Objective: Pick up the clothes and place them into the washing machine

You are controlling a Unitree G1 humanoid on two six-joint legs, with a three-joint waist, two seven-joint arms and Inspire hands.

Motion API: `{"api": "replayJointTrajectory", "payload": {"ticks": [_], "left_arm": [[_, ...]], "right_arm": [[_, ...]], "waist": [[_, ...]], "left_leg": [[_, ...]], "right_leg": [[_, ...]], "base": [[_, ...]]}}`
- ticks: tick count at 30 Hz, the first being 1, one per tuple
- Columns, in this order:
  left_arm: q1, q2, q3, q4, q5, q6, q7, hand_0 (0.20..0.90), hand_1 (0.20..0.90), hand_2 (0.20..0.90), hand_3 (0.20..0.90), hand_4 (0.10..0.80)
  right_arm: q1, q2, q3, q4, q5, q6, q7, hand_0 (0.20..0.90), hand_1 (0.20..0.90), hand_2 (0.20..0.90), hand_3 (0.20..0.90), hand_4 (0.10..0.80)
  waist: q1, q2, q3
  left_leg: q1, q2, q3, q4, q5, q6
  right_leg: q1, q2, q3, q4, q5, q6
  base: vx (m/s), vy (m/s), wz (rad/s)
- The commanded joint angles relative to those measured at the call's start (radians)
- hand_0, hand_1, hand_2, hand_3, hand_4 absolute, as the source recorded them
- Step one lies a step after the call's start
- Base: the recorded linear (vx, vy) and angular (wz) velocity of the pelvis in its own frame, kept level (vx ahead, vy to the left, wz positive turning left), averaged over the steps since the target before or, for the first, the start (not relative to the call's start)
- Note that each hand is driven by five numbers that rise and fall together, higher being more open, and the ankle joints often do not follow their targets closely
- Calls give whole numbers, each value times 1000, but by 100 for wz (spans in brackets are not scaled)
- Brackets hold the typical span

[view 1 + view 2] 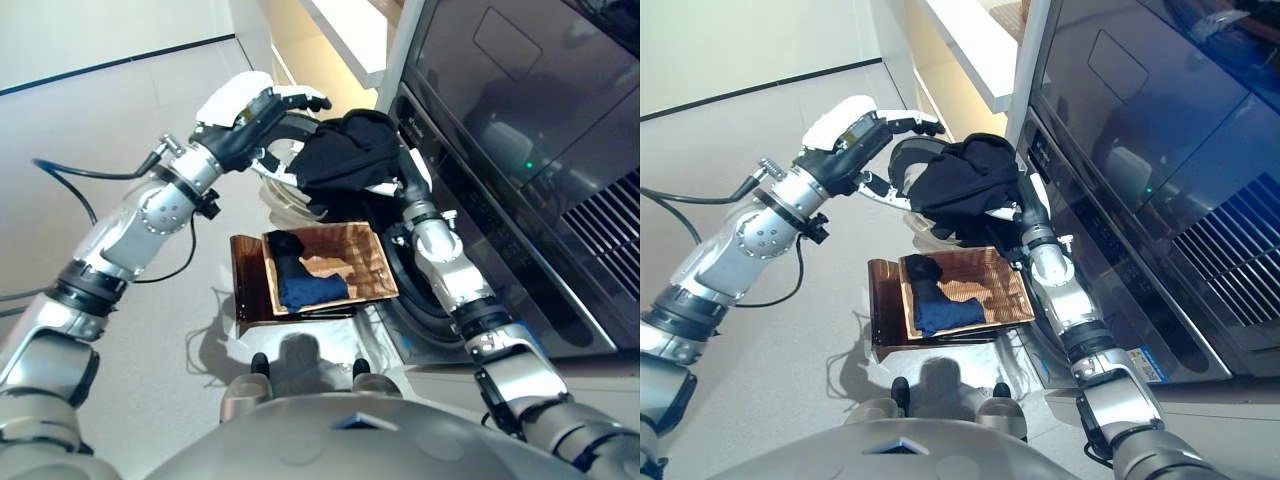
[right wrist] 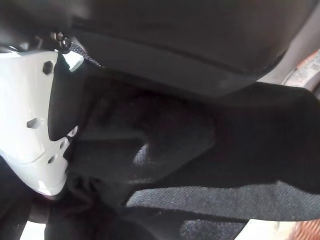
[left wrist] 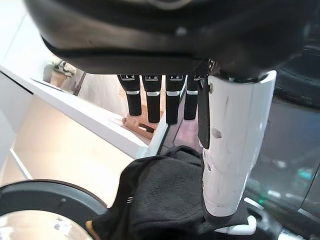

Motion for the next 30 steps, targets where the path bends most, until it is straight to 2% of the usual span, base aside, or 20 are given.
{"api": "replayJointTrajectory", "payload": {"ticks": [1,22,30], "left_arm": [[-197,-31,5,-1,-75,-49,32,900,900,900,900,800],[-256,-76,-81,20,-142,-41,-26,900,900,900,900,800],[-255,-114,-99,42,-173,-37,-36,900,900,900,900,800]], "right_arm": [[-137,-20,-36,-101,38,-132,-7,200,200,200,200,300],[-140,-7,-14,-113,54,-131,6,200,200,200,200,300],[-148,-1,-7,-125,66,-132,9,200,200,200,200,300]], "waist": [[12,14,-81],[-1,19,-82],[-5,19,-81]], "left_leg": [[62,4,-13,-7,-108,-39],[64,5,-8,-7,-108,-39],[66,6,-7,-7,-108,-38]], "right_leg": [[-38,-16,-19,35,1,23],[-40,-16,-15,35,2,25],[-40,-16,-14,37,4,24]], "base": [[0,0,0],[0,0,0],[0,0,0]]}}
